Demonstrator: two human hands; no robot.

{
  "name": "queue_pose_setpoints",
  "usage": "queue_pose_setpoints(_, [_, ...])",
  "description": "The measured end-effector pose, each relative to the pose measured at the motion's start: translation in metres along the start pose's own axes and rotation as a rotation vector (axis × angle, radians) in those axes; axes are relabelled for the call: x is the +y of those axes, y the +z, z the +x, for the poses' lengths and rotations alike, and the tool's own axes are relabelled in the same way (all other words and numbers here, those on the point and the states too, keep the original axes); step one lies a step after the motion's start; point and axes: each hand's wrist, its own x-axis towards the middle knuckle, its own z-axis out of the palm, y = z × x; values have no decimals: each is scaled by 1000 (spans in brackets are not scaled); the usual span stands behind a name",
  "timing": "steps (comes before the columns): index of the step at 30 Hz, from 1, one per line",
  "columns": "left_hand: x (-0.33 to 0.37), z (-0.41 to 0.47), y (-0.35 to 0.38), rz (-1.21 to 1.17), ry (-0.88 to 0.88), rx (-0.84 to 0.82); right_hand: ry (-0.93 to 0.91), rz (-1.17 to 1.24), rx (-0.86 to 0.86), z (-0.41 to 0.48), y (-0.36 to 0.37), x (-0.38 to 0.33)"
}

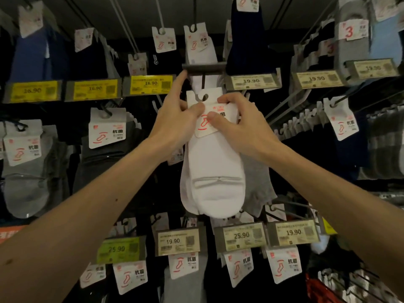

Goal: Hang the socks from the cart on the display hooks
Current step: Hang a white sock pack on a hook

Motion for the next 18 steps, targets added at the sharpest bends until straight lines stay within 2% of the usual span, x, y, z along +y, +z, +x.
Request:
queue_pose_setpoints(11, [-8,14,12,294,127,34,8,-48,13,25,13,3])
queue_pose_setpoints(18, [-11,17,8,325,64,-50,83,26,3,20,11,9])
